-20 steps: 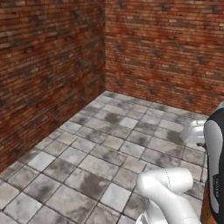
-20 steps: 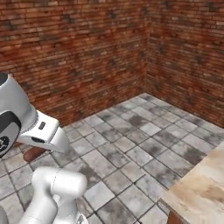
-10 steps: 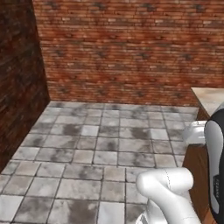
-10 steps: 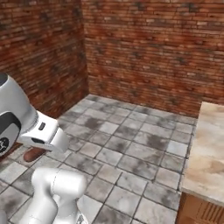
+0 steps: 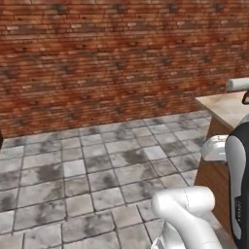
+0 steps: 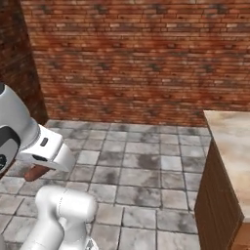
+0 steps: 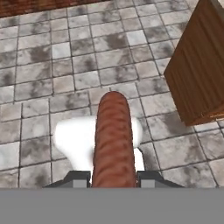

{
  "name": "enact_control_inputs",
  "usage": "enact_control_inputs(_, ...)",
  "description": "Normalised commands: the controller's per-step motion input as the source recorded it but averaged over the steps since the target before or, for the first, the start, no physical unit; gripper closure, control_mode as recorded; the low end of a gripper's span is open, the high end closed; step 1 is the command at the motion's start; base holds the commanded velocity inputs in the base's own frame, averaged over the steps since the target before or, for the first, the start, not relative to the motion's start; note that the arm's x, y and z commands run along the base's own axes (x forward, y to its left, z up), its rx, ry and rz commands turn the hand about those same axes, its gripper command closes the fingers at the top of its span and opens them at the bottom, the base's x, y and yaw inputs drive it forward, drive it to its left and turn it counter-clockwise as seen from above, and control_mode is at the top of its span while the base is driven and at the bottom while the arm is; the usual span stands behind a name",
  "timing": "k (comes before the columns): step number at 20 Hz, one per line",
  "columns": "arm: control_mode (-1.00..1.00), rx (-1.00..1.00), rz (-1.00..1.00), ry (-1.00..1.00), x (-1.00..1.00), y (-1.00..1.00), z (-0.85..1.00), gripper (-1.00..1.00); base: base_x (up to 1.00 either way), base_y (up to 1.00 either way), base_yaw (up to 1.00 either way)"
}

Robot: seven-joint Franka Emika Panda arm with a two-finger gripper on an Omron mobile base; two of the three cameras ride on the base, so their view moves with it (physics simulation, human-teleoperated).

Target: Move the hot dog bun to the plate on the dining table and place the condiment next to that plate. Then navigate to the fridge and take the sausage and place it on the plate as well.

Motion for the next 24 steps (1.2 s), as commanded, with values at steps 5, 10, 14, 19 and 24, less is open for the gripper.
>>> enact_control_inputs(5,1.0,0.0,0.0,0.0,0.0,0.0,0.0,1.0,0.93,0.68,-0.58)
enact_control_inputs(10,1.0,0.0,0.0,0.0,0.0,0.0,0.0,1.0,0.86,0.66,-0.57)
enact_control_inputs(14,1.0,0.0,0.0,0.0,0.0,0.0,0.0,1.0,0.82,0.76,-0.57)
enact_control_inputs(19,1.0,0.0,0.0,0.0,0.0,0.0,0.0,1.0,0.5,0.86,-0.55)
enact_control_inputs(24,1.0,0.0,0.0,0.0,0.0,0.0,0.0,1.0,0.41,0.92,-0.54)
